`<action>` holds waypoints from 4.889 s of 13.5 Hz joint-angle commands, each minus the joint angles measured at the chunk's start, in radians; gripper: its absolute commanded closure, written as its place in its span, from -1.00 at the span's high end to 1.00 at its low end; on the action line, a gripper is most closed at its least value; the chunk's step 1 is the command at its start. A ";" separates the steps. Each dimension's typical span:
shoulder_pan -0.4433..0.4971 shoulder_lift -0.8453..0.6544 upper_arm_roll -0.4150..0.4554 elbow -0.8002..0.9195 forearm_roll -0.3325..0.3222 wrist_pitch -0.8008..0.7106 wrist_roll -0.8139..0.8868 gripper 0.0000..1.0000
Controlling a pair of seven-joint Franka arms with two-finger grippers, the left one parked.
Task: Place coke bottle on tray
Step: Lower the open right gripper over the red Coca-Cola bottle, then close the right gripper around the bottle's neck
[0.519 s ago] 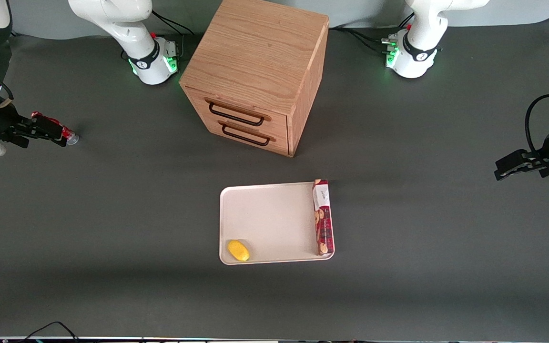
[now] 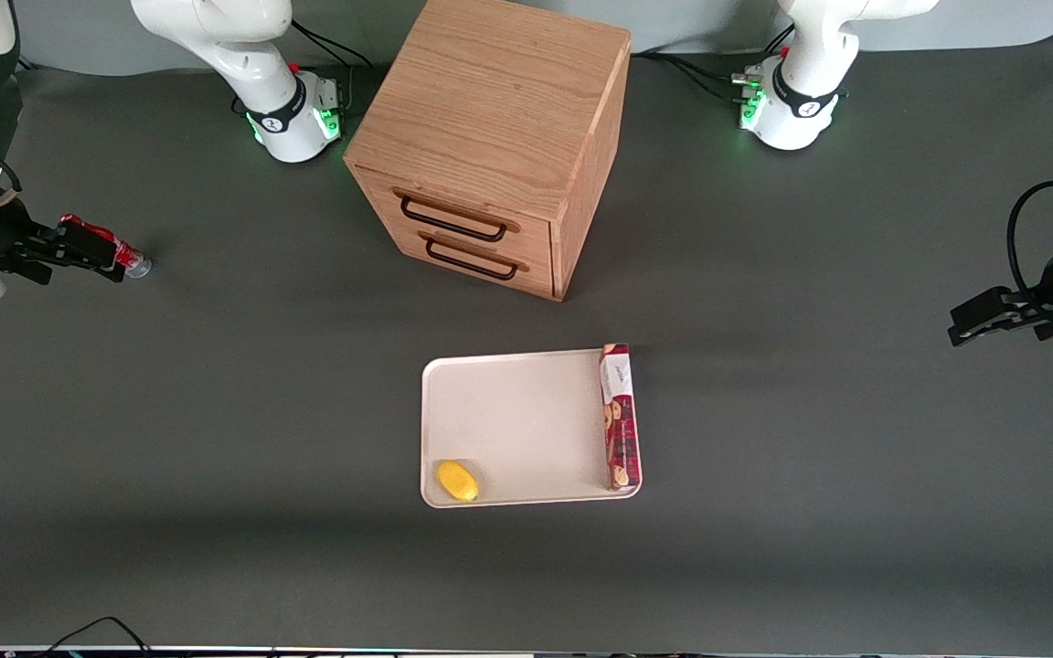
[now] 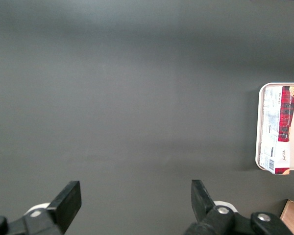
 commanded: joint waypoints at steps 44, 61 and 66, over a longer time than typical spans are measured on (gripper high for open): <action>-0.802 -0.096 -0.001 -0.862 0.079 0.769 -0.895 1.00; -0.804 -0.083 -0.001 -0.867 0.097 0.729 -0.877 -0.13; -0.804 -0.083 -0.001 -0.865 0.102 0.729 -0.880 -0.76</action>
